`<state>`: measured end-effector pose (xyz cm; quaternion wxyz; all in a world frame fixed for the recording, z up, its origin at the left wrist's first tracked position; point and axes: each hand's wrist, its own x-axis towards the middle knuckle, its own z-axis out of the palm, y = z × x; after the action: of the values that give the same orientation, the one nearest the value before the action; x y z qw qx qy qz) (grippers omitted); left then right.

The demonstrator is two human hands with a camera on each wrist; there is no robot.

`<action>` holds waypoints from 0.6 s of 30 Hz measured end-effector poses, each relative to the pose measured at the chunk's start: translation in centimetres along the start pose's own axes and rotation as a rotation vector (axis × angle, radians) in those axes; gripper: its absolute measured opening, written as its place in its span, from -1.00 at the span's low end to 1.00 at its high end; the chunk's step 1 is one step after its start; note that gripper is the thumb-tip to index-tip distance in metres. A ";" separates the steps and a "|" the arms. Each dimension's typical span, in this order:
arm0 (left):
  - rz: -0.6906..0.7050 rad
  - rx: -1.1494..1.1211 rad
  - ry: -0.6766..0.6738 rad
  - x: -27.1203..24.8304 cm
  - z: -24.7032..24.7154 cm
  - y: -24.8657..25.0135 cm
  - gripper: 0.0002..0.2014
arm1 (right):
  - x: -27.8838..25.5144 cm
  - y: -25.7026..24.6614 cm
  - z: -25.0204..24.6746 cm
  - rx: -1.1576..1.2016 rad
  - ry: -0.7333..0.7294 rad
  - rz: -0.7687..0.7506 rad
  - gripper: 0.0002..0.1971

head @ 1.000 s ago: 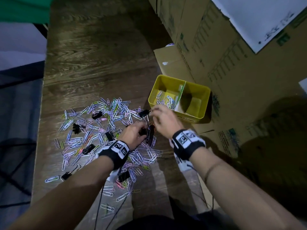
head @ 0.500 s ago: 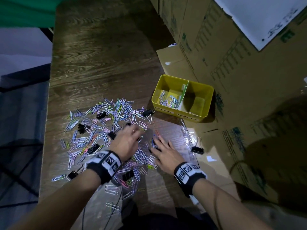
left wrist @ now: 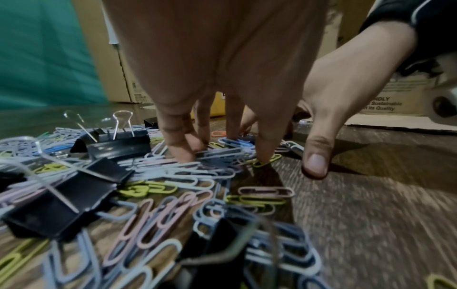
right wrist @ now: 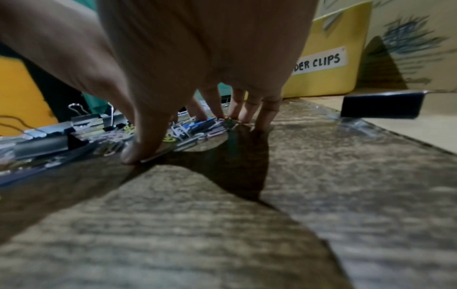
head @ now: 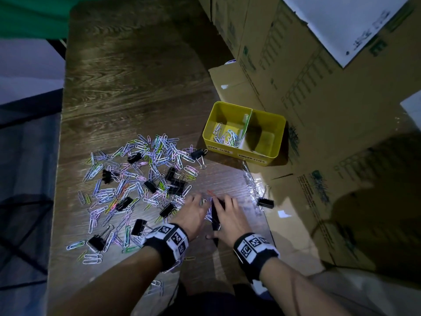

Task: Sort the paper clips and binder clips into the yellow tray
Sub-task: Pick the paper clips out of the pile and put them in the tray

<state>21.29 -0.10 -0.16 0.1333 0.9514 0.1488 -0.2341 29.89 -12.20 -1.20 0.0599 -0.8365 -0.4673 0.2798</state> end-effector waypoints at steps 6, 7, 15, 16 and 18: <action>0.119 -0.137 0.116 -0.2 0.4 -0.9 -0.65 | -0.4 -0.7 -0.1 0.162 -0.013 -0.008 -0.49; 0.140 -0.159 0.138 -0.3 0.5 -1.2 -0.68 | -0.3 -0.7 -0.1 0.172 -0.008 -0.008 -0.58; 0.137 -0.271 0.228 -1.0 -0.4 -2.5 -0.91 | -0.3 0.3 -0.7 0.225 0.006 -0.033 -0.75; 0.124 -0.287 0.217 -1.0 -0.6 -2.7 -0.91 | -0.3 0.5 -0.6 0.234 0.018 -0.029 -0.75; 0.107 -0.343 0.221 -0.9 -1.1 -3.2 -0.91 | -0.1 0.9 -0.5 0.278 0.056 -0.012 -0.72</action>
<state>19.85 2.98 0.61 0.2883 0.9413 0.1497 -0.0920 30.75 -12.74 -1.08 0.1902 -0.8248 -0.4272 0.3179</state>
